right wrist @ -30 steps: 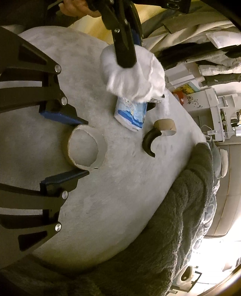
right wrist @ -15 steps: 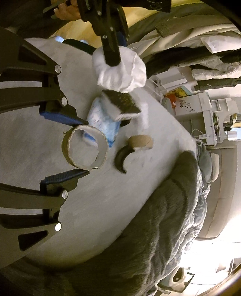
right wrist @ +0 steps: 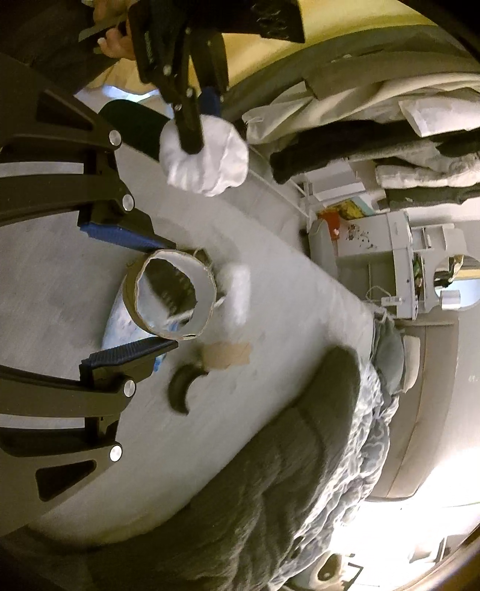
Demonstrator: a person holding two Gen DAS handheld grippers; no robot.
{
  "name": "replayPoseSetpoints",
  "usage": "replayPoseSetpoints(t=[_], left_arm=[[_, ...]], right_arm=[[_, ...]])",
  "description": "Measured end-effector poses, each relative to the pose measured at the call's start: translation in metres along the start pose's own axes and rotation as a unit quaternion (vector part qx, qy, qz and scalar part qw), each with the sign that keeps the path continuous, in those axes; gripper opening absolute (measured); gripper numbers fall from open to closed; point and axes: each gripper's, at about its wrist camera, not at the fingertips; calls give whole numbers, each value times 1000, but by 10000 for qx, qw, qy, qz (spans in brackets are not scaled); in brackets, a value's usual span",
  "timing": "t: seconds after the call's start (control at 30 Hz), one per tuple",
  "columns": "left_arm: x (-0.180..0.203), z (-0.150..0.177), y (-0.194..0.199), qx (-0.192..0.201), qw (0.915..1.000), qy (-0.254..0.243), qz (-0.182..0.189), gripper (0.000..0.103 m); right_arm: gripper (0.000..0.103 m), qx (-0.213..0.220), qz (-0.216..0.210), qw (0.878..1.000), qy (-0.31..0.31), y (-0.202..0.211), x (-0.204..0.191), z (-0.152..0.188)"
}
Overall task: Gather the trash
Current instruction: 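Carry the tissue ball and tape roll over the black bin, then open the left tool then the right tool to drop both into the bin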
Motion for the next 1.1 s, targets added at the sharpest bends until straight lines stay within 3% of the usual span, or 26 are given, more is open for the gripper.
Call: replayPoseSetpoints(t=[0.37, 0.57, 0.9, 1.1], left_arm=[[-41, 26, 2, -569, 9955, -7, -758, 37], [-59, 43, -4, -1044, 9877, -187, -1147, 37], [-101, 77, -10, -1774, 9733, 3, -1455, 37], [-115, 98, -14, -2178, 9655, 106, -1424, 39]], right_arm=[[47, -85, -377, 9991, 178, -19, -50, -14], [47, -268, -553, 9976, 323, -37, -79, -14], [47, -674, -778, 9933, 520, -70, -126, -8], [47, -959, -846, 9898, 632, -90, -150, -1]])
Point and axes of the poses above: each gripper's, at about its wrist camera, not at the fingertips, and y roughly against the way its jaws point, x to its right, z to its underside, and after that the axes turned 8 degrees about -y, right-handed
